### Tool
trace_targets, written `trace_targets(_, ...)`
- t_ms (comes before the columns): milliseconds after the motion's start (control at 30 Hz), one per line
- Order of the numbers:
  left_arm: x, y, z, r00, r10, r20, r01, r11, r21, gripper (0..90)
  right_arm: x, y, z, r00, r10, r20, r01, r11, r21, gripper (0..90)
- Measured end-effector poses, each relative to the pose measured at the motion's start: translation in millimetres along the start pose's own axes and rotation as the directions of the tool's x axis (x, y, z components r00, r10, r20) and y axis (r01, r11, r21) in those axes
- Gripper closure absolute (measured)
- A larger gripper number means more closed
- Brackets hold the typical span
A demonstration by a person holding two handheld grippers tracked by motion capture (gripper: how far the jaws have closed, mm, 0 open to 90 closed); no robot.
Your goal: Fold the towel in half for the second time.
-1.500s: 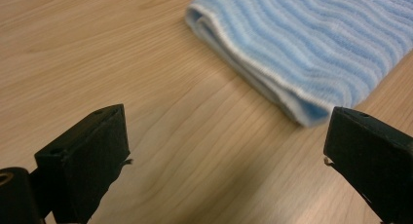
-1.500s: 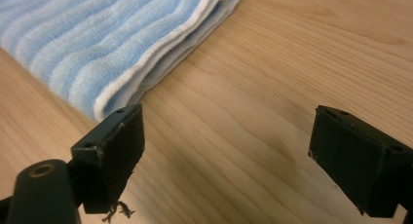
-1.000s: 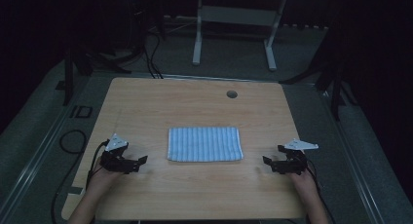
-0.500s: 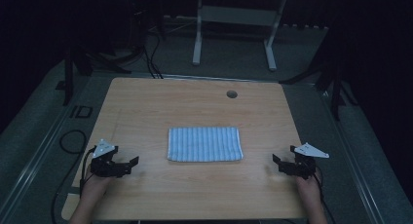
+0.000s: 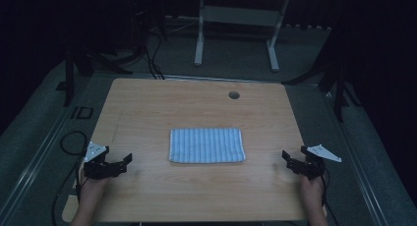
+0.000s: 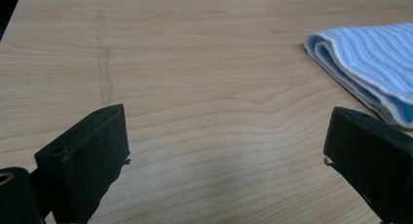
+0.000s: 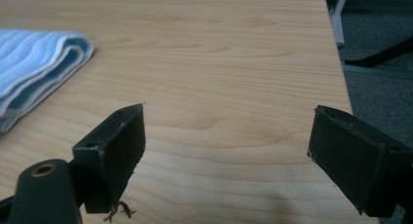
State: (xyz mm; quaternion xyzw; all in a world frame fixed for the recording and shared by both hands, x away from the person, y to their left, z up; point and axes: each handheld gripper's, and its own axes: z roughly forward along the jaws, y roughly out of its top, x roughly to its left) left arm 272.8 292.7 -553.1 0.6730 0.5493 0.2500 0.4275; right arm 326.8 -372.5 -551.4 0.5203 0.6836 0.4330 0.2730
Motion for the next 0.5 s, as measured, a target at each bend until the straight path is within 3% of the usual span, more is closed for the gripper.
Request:
trace_targets(200, 0.7, -0.4, -1.4, 0.9997, -0.014, -0.022, 0.014, 0.9999, -0.004, 2.7, -3.3, 0.5, -2.2, 0.9994, 0.026, 0.022, -0.026, 0.999, -0.026, 12.7)
trace_targets(367, 1.1, -1.4, -0.9, 0.9992, -0.028, -0.028, 0.028, 0.9996, -0.004, 2.7, -0.6, 1.2, -0.7, 0.9985, 0.000, 0.055, 0.000, 1.000, -0.011, 12.5)
trace_targets(500, 1.2, -1.3, -1.0, 0.9993, -0.028, -0.027, 0.028, 0.9996, -0.006, 2.7, 0.5, 1.2, -0.2, 0.9984, -0.011, 0.056, 0.011, 1.000, -0.005, 12.5)
